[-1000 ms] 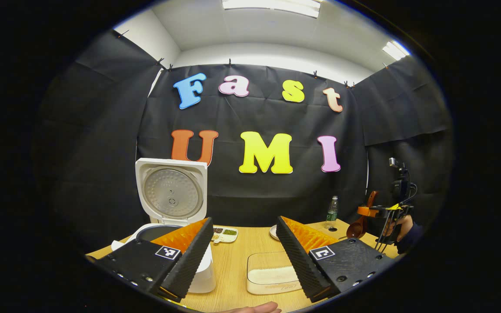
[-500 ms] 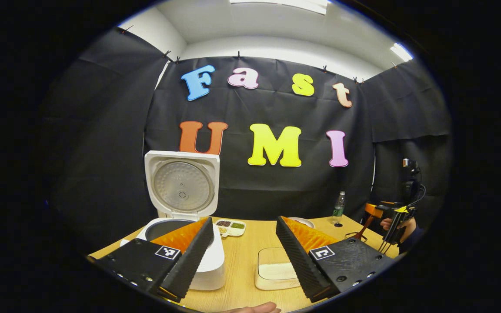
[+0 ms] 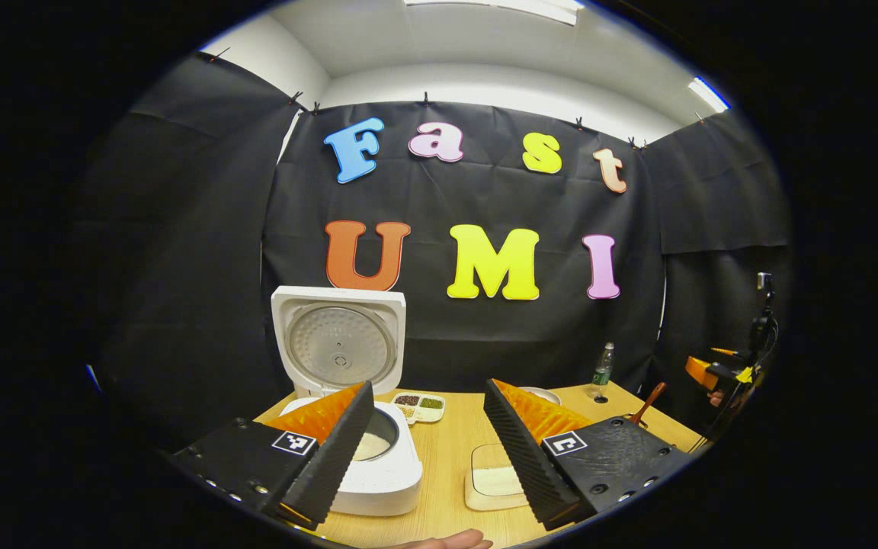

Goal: Close the left gripper, press the button to open the rice cooker; take a wooden spoon from the chopstick holder with the right hand, scoop a spoonful of rice and pour it into the rice cooker, then put the wooden spoon back into the chopstick holder.

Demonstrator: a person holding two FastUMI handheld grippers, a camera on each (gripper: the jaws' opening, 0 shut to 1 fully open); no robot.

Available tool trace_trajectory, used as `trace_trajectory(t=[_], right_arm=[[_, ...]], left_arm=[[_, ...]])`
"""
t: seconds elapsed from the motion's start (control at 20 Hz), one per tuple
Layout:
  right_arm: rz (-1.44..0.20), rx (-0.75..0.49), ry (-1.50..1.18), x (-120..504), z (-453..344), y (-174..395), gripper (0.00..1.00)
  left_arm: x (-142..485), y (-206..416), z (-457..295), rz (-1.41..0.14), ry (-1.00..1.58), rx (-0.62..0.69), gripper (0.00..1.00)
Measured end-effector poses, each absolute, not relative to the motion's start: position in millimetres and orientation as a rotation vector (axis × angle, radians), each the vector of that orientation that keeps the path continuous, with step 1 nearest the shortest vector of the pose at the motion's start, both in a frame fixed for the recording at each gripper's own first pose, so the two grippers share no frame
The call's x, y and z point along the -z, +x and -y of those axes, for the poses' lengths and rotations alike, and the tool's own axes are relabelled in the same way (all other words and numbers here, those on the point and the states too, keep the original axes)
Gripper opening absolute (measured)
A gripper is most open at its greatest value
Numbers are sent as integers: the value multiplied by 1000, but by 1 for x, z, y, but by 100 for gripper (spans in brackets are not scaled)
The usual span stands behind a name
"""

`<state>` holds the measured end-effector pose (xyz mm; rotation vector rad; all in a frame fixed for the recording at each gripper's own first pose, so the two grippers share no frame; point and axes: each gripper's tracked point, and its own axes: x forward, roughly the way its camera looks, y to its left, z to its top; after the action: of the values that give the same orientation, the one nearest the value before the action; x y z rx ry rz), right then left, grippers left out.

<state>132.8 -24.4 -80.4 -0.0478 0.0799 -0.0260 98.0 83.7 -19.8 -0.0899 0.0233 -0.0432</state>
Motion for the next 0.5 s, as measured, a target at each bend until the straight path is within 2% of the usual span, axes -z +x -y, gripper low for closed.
trace_trajectory(t=[0.5], right_arm=[[3,-9,-34,55,14,87,100]], left_arm=[[-57,172,-110,-48,-66,44,93]])
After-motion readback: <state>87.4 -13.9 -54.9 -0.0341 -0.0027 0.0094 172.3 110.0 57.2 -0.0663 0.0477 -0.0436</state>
